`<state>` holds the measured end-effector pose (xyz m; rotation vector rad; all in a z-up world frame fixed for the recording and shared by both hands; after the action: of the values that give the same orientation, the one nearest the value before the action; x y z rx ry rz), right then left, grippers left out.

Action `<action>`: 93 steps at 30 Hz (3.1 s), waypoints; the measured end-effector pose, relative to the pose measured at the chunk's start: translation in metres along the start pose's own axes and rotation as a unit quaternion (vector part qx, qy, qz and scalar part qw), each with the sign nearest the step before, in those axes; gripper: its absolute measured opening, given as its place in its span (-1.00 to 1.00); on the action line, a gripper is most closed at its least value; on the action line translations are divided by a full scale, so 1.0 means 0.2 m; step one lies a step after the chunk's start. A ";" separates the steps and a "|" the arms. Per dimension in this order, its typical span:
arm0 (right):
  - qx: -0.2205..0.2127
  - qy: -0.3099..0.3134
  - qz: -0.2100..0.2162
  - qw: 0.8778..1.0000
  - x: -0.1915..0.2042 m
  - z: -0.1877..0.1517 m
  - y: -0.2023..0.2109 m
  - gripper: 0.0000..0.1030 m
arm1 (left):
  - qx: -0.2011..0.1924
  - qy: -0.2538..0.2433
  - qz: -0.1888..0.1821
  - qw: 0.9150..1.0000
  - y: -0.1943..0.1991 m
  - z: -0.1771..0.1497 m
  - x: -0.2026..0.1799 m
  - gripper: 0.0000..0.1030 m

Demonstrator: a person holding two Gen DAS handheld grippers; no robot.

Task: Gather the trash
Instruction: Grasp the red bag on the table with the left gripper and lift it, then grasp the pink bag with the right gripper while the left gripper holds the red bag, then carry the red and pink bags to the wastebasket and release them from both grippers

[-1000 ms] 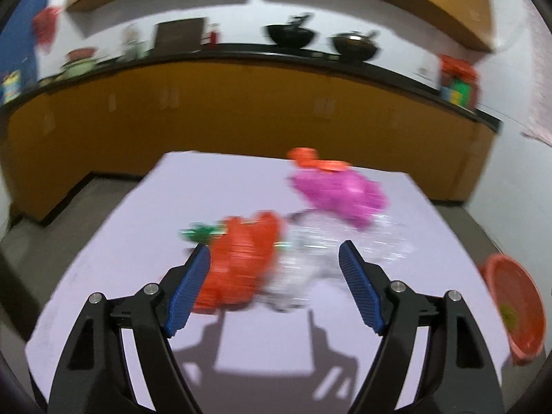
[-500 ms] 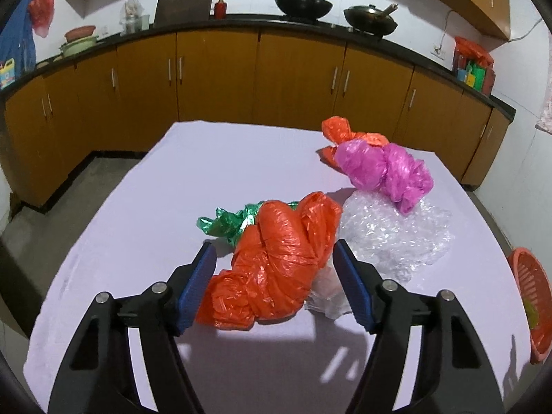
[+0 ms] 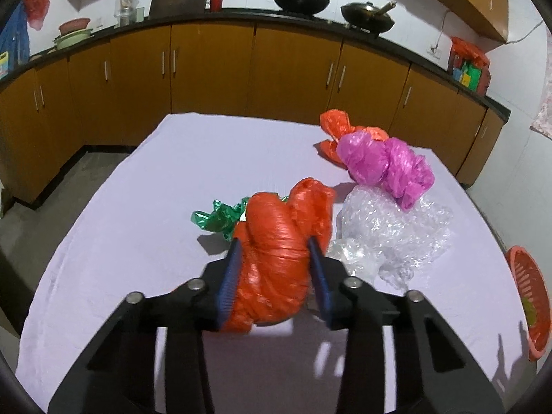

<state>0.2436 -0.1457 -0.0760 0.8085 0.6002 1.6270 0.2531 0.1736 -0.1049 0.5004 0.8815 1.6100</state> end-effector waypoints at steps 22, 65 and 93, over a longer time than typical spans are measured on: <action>0.026 0.043 0.080 0.996 0.62 0.34 -0.46 0.25 | -0.085 0.018 -0.049 0.995 0.34 0.02 0.13 -0.43; -0.018 0.032 0.087 0.995 0.34 0.36 -0.24 0.03 | -0.092 0.005 -0.081 0.992 0.38 0.10 -0.14 -0.43; -0.134 -0.150 -0.107 0.974 -0.92 -0.04 0.58 0.04 | -0.020 -0.144 -0.236 0.961 0.45 -0.19 -1.35 -0.43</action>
<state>0.1831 -0.3481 -0.0279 0.7437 0.2365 1.3213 0.2307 -0.1004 -0.0218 0.4422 0.6830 1.0851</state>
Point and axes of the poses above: each gripper's, at about its wrist camera, not at the fingertips, and y roughly against the way its jaws point, x to its left, z to its top, the point moved 5 cm from there along -y, roughly the way its jaws point, and after that the axes turned 12 degrees about x, right-handed, at the moved point
